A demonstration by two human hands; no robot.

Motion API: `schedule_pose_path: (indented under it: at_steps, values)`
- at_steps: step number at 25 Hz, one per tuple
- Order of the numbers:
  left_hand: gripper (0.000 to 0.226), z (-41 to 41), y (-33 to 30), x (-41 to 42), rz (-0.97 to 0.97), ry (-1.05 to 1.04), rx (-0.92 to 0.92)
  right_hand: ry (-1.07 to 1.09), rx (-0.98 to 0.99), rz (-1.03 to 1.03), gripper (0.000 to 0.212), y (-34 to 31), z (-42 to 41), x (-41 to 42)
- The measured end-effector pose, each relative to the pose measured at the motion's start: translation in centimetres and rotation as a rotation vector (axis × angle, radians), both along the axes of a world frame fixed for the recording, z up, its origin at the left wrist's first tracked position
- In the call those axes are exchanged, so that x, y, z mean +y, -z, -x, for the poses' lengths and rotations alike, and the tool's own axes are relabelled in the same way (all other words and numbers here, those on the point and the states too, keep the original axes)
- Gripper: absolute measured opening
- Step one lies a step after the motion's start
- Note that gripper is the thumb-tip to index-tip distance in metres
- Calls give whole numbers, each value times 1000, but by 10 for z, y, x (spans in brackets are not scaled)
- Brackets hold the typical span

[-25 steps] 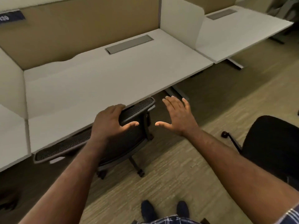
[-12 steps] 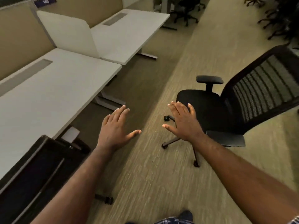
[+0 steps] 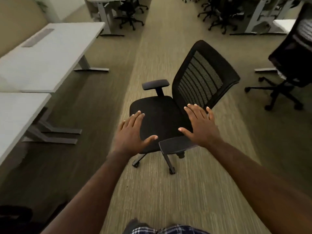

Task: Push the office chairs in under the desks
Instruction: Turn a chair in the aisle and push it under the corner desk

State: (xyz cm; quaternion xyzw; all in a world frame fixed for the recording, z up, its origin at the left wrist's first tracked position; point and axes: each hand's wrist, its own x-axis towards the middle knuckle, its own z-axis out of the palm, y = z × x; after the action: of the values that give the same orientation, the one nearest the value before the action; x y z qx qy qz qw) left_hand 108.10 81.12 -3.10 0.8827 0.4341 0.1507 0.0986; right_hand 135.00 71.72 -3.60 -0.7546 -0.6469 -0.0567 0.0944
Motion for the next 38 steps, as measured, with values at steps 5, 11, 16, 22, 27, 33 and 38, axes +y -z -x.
schedule_pose_path:
  at_steps: [5, 11, 16, 22, 27, 33, 38]
  values:
    - [97, -99, 1, 21, 18, 127, -25, 127, 12, -44, 84, -6, -80, -11]
    - [97, -210, -1, 69, -2, 253, -76, 220, 9, -76, 86, -17, -159, 5]
    - [97, -293, -12, 108, -5, 346, -99, 295, -10, -93, 86, -25, -221, 25]
    - [95, -368, -18, 133, 14, 349, -106, 288, -3, -111, 84, -29, -297, 53]
    - [96, -430, -10, 143, 45, 239, -110, 157, -15, -73, 82, -17, -374, 87]
    - [113, -509, -15, 144, 209, -107, -134, -97, -18, 22, 86, -15, -466, 137]
    - [115, -550, -10, 146, 324, -394, -136, -275, -15, 35, 86, -19, -511, 199]
